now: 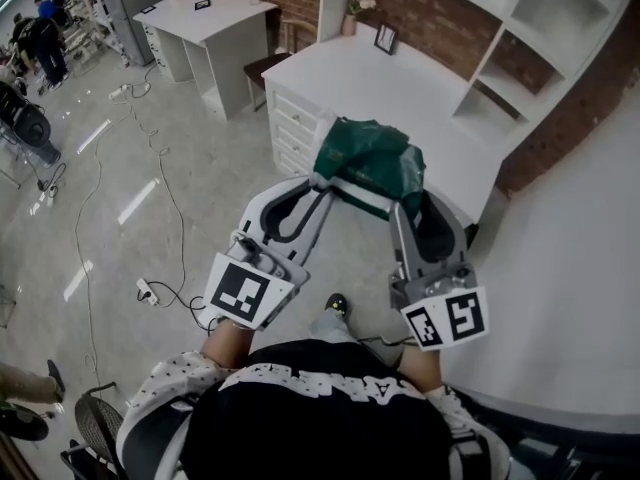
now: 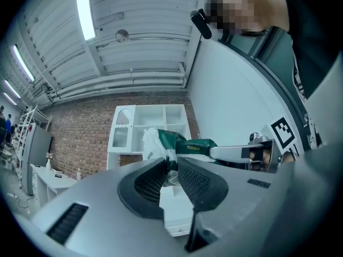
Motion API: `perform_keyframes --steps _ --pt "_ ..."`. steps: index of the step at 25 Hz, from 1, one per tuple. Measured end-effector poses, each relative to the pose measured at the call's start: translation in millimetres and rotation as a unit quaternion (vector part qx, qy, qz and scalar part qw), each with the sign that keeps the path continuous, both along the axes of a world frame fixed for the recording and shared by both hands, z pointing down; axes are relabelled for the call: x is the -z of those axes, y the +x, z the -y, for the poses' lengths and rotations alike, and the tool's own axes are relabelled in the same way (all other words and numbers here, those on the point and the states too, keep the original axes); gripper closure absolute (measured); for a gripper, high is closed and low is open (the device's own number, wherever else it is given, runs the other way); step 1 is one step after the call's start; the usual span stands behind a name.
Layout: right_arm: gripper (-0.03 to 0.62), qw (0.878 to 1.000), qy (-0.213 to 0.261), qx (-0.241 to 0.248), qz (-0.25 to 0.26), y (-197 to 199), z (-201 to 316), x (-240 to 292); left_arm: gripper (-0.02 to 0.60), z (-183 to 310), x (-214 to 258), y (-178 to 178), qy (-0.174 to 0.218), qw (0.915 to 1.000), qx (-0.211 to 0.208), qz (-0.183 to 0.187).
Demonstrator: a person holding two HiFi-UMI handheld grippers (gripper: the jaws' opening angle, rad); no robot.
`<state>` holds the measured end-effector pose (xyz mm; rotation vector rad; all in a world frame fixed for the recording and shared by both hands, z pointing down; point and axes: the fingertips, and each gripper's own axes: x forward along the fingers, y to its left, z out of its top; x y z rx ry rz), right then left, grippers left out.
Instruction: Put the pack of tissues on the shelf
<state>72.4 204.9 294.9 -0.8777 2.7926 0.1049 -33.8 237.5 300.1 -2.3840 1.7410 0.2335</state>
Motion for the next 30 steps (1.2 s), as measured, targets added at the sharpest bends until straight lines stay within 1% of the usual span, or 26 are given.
perform_keyframes --steps 2,6,8,14,20,25,30 --pt "0.436 1.000 0.001 0.000 0.001 0 6 0 0.482 6 0 0 0.001 1.0000 0.000 0.002" --pt "0.436 1.000 0.007 -0.005 0.002 -1 -1 -2 0.482 0 -3 0 0.004 1.0000 -0.005 0.002" --pt "0.436 1.000 0.008 -0.008 0.004 1 4 -2 0.482 5 -4 1 0.001 1.0000 -0.006 0.002" --pt "0.437 1.000 0.002 -0.004 0.019 17 72 4 0.482 72 6 17 -0.003 0.9997 -0.002 0.022" --pt "0.439 1.000 -0.001 -0.007 0.024 27 97 -2 0.482 97 4 28 -0.002 0.9996 -0.004 0.027" --pt "0.439 1.000 -0.003 0.004 0.030 31 132 0 0.482 129 8 33 -0.003 0.9993 0.005 0.038" --pt "0.439 0.999 -0.002 0.018 0.032 28 138 -2 0.482 132 8 32 -0.002 0.9988 0.020 0.044"
